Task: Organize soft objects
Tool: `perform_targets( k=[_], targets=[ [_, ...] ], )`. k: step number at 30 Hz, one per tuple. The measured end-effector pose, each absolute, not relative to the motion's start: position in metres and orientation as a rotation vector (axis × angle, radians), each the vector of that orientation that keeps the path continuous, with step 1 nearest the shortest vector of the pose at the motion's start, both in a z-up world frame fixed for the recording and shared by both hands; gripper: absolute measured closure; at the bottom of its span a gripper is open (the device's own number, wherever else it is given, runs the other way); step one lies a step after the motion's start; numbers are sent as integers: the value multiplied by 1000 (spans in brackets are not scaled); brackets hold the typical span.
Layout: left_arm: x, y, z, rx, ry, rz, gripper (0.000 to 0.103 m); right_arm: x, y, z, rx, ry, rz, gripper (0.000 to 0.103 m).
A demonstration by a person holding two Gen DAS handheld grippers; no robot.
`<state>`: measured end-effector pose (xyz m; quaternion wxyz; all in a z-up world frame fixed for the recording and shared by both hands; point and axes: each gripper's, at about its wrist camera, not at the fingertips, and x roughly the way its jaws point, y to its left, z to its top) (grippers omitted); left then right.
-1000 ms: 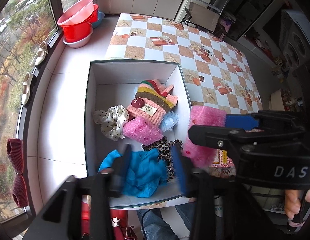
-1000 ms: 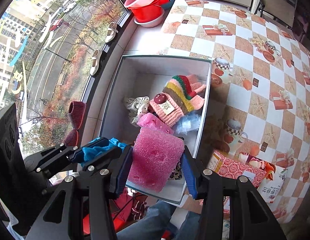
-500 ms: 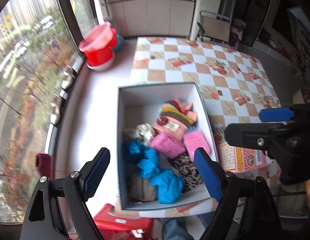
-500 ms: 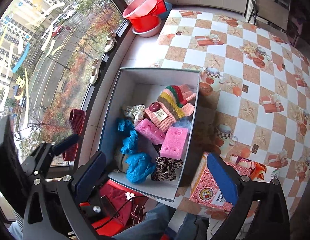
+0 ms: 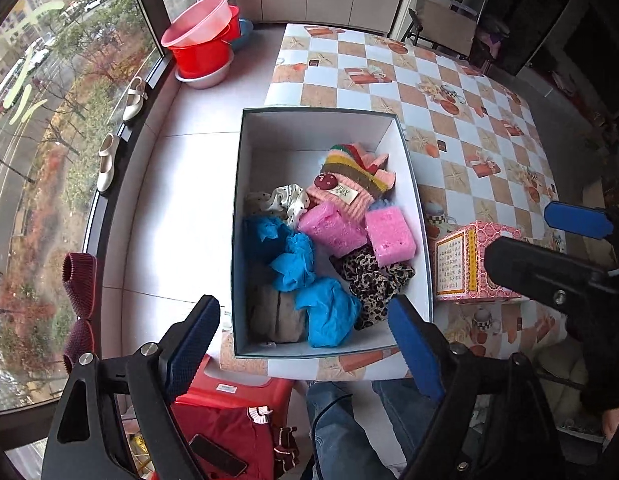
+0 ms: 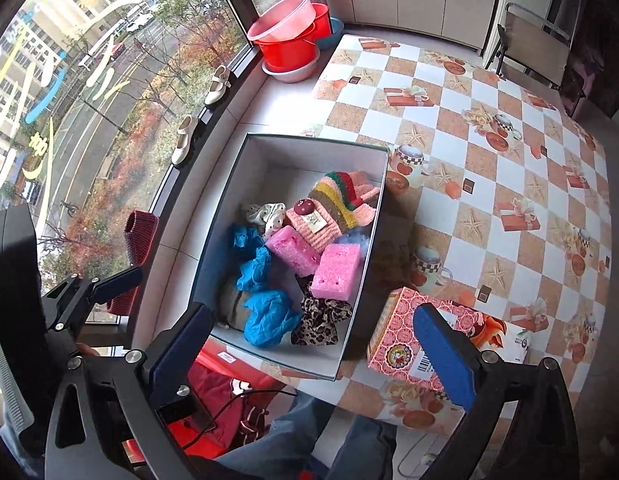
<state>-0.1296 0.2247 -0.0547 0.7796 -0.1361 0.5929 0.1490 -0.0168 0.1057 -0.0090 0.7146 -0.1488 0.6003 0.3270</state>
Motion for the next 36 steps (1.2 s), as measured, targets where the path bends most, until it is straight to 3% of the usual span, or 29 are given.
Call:
perform_targets(
  k=[36],
  targets=[
    [-135, 235, -94, -295, 1336, 355, 15, -30, 152, -64, -590, 1345, 618, 1]
  ],
)
